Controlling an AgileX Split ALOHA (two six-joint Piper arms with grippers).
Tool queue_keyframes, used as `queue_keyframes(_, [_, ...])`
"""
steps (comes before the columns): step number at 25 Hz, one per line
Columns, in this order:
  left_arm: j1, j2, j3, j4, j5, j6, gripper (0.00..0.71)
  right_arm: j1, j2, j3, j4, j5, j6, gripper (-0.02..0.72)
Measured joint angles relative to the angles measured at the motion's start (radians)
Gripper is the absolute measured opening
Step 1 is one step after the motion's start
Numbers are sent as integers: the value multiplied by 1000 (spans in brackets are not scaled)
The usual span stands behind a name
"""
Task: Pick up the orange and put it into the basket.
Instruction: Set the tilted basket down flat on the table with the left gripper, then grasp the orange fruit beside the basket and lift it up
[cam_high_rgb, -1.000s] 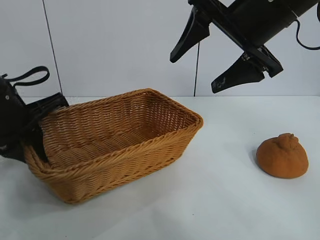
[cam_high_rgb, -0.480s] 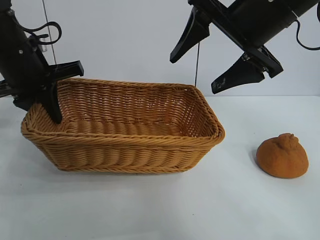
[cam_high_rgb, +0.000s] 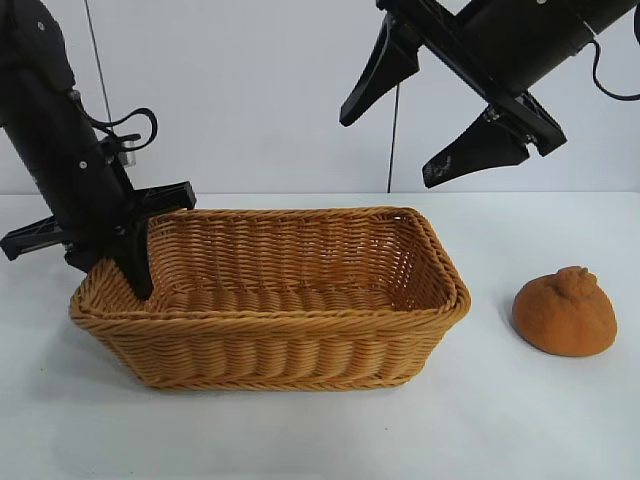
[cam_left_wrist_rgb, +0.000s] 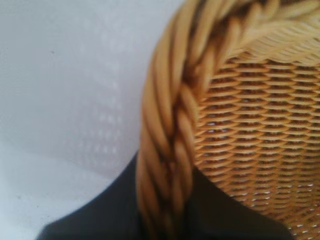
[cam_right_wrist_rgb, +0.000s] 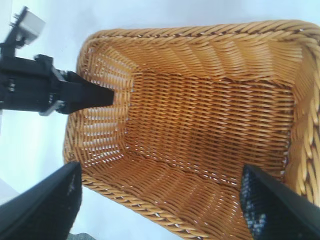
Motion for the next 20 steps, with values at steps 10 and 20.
queue_keyframes(10, [0,-29,9,-3,29,0,507,0,0,0,-1,4,0,589])
queue_keyframes(20, [47,-266,9,157,65,31,605,0,0,0,-1,6,0,589])
